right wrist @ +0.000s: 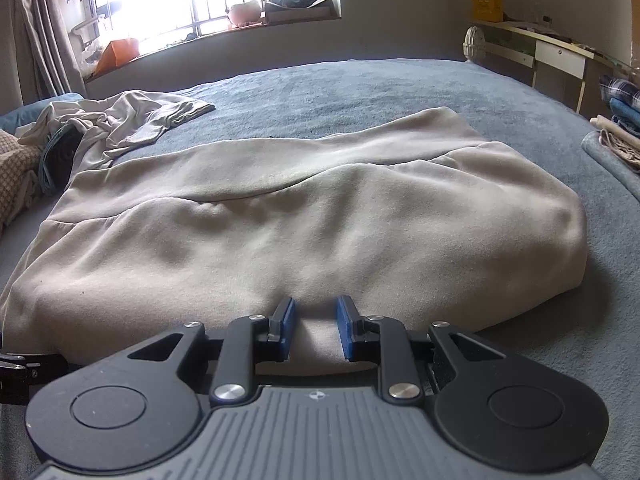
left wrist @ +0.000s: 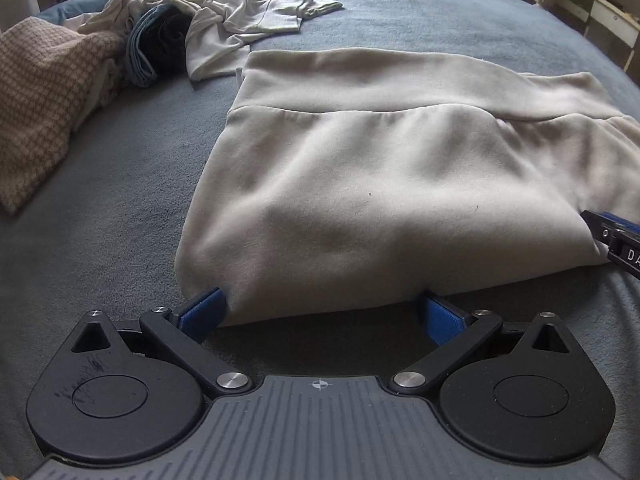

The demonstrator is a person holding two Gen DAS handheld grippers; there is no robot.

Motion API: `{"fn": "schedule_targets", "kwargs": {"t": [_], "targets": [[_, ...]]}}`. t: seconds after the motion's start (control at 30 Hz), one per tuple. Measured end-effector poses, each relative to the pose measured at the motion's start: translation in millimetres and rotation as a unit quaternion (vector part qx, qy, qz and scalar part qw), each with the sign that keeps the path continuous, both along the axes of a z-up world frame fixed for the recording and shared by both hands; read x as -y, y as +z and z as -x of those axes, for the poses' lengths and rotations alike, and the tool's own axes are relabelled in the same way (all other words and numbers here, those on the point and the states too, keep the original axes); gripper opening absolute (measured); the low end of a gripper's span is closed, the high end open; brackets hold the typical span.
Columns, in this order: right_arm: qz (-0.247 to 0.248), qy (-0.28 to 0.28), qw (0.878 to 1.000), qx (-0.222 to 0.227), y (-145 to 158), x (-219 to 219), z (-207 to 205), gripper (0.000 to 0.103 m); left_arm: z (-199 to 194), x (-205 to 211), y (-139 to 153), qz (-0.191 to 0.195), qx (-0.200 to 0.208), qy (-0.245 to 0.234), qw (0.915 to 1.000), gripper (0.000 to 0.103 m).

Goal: Fold clothes

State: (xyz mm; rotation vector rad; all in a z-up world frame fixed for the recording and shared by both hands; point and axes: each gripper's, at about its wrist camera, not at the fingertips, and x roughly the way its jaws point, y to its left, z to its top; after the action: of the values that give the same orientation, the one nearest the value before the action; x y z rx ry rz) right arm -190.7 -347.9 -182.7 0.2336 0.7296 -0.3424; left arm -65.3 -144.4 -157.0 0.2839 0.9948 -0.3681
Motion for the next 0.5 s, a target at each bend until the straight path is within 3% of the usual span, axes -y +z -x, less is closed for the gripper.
{"fn": "schedule_targets", "kwargs": {"t": [0.5], "targets": [[-0.003, 0.004, 1.000, 0.004, -0.5, 2.1, 2.2, 0.025, 0.4, 1.1, -3.9, 0.002, -0.008, 0.005, 1.0000, 0.103]]}}
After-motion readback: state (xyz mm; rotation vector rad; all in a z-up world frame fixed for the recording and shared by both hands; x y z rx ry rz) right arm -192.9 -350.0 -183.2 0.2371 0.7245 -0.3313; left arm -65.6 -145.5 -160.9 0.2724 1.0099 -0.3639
